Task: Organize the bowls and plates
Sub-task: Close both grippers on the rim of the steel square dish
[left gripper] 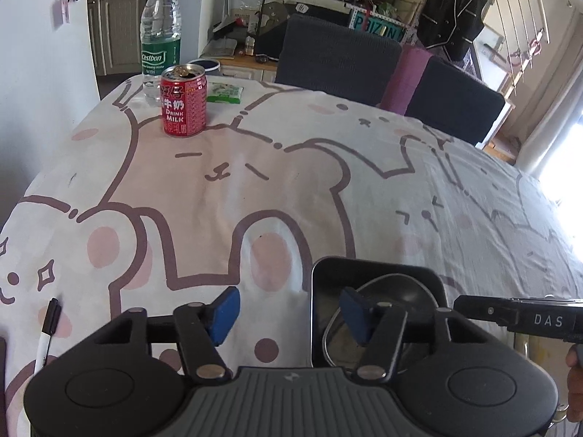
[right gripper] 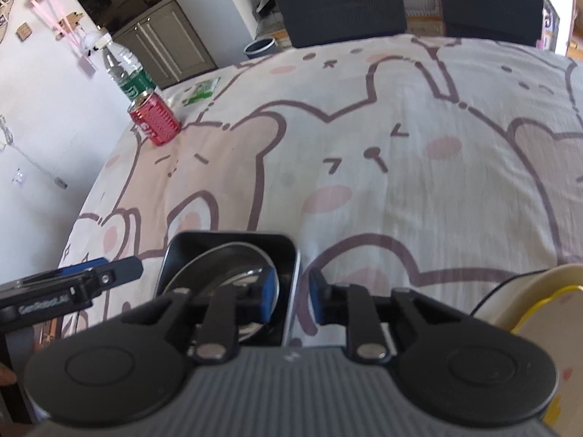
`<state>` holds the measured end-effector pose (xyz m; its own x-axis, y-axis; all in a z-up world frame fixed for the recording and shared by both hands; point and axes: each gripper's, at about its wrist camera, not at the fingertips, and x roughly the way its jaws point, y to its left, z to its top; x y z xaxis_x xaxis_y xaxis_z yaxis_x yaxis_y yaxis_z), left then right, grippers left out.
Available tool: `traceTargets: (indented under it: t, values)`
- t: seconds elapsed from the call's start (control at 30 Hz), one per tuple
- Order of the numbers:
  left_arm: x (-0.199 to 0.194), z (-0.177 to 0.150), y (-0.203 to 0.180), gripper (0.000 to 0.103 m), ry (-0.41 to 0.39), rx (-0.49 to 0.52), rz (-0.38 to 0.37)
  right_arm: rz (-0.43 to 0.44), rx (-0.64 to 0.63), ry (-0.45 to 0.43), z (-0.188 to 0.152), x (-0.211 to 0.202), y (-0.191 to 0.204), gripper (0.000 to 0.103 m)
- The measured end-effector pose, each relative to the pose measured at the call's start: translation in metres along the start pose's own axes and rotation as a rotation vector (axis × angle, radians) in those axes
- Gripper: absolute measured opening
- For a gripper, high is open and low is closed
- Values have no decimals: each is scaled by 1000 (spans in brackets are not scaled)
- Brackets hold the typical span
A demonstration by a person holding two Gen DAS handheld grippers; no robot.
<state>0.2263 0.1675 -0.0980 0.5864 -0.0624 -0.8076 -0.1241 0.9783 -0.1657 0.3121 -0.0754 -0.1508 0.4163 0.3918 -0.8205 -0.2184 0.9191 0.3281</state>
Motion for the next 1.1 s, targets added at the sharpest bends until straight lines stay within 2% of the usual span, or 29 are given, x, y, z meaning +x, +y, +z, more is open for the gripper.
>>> traceTargets:
  t: [0.17, 0.37, 0.7, 0.93, 1.1]
  values:
    - [8, 1, -4, 55, 21, 32, 5, -26, -23, 51, -5, 11, 6, 18]
    - [18, 4, -15, 50, 47, 77, 12, -49, -33, 90, -8, 14, 7, 16]
    - [31, 2, -21, 28, 107, 138, 57, -26, -11, 103, -8, 16, 3, 14]
    - [31, -2, -18, 28, 127, 144, 43, -1, 20, 86, -8, 19, 2, 6]
    - [33, -4, -16, 25, 146, 134, 26, -18, 0, 83, -9, 18, 6, 5]
